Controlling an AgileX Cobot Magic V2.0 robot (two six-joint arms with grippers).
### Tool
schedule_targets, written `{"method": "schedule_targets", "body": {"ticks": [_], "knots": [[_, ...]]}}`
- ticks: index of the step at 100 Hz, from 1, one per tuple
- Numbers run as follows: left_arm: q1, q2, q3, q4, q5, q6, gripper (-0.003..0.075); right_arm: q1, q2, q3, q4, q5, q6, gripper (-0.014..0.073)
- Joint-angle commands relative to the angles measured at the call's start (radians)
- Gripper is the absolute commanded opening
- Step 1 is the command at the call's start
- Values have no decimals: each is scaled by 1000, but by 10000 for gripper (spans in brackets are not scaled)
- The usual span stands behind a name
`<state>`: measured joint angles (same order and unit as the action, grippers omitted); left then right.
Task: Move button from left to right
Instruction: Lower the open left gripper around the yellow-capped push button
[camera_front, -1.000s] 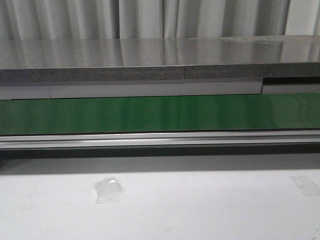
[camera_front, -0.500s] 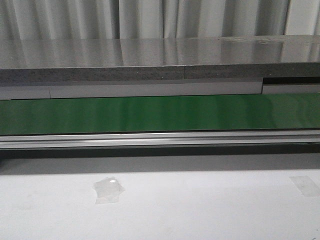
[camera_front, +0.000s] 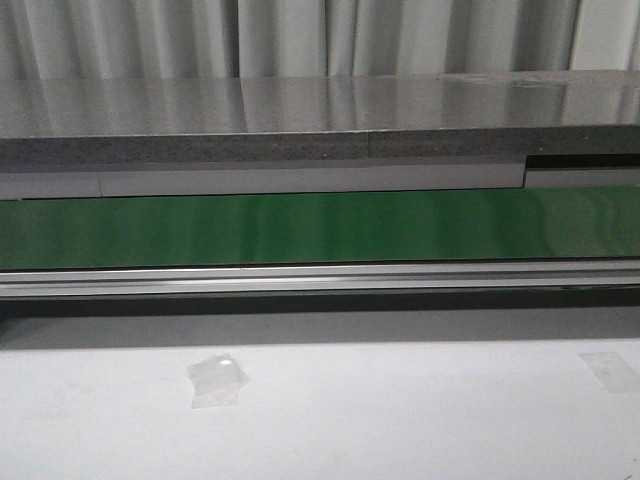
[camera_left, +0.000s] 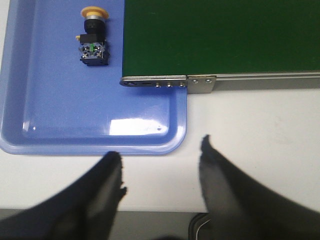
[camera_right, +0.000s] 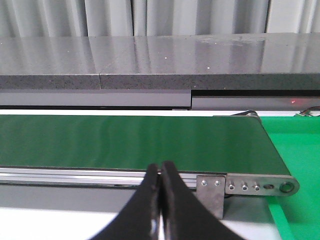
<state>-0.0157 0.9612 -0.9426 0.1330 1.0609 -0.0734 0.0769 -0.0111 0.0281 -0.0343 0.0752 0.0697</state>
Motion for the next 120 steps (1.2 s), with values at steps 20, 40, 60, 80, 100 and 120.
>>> {"method": "schedule_targets", "body": {"ticks": [20, 40, 60, 80, 100, 120], "knots": [[0, -8, -35, 1, -55, -2, 638, 0, -18, -16, -13, -87, -2, -68], [2, -8, -35, 3, -74, -2, 637, 0, -18, -16, -13, -87, -2, -68], [43, 7, -44, 10, -125, -6, 637, 0, -18, -16, -13, -87, -2, -68], [181, 89, -91, 10, -191, -5, 637, 0, -18, -16, -13, -87, -2, -68], [285, 226, -143, 2, -242, -2, 637, 0, -18, -16, -13, -87, -2, -68], [310, 396, -220, 0, -312, -2, 637, 0, -18, -16, -13, -87, -2, -68]]}}
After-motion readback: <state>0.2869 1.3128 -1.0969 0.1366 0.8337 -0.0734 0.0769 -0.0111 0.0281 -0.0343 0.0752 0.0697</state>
